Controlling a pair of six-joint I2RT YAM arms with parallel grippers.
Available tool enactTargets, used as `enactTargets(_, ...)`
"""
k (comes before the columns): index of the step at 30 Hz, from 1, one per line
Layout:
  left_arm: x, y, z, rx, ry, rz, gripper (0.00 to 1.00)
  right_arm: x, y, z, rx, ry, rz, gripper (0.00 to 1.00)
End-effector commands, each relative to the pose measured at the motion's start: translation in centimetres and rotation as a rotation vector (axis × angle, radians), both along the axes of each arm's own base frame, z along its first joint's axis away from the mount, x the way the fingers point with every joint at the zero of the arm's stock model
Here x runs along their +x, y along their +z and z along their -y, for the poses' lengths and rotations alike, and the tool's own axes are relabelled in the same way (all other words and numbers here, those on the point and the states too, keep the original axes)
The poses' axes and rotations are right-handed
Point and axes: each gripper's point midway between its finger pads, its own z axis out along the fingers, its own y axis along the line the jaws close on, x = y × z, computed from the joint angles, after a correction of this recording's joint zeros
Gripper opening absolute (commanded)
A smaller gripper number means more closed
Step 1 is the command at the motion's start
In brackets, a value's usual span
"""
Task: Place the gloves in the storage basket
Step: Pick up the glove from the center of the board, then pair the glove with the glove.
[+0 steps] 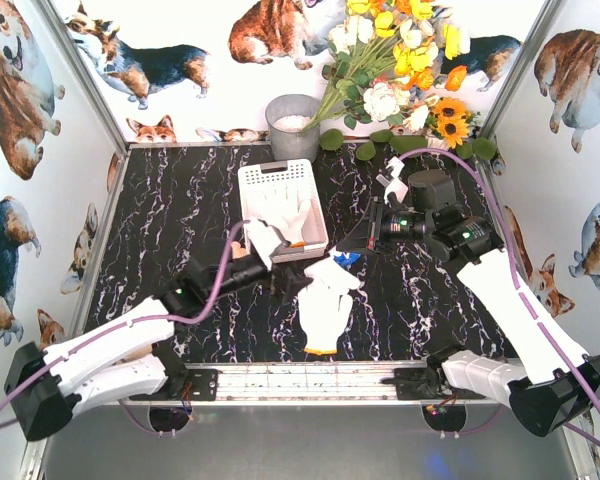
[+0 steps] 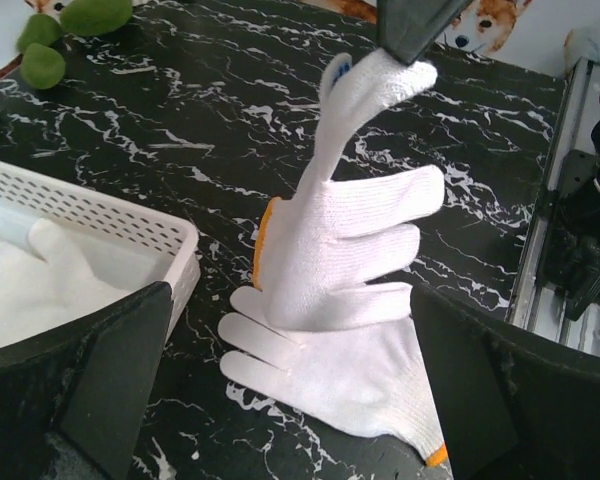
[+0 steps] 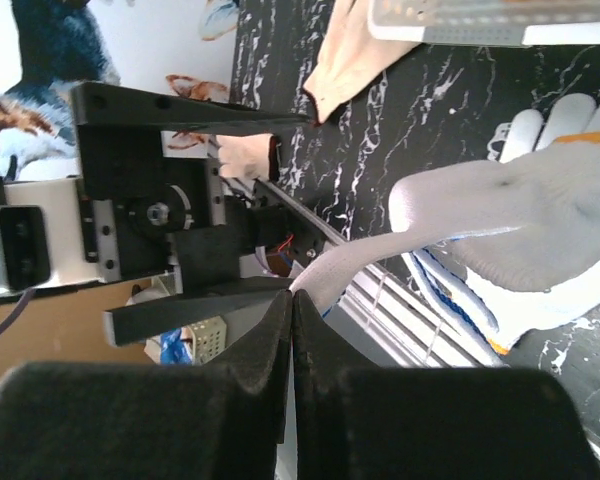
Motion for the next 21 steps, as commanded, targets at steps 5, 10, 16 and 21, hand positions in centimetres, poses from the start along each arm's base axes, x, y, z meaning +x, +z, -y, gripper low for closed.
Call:
enactTargets(5,0.5,1.0,4.1,-0.063,-0.060,0.026,1.00,-0.7,4.5,-1.1,0.112,0.083,0.114,0.00)
enactTargets(10,0.0,-0.1,5.5,-0.067,-0.108,-0.039,0.82,-0.4,4.4,-0.6,0.093,0.049,0.143,0.00)
enactTargets(16,-2.2,-1.7,5.9,-0.049,-0.188,-0.192,0.26,-0.9,1.8,0.4,-0.014,0.040,0.077,0.00)
enactTargets(21,-4.6,-3.1,6.0,-0.047,-0.252,-0.357,0.06,-2.5,-0.8,1.9,-0.105,0.025,0.001,0.00)
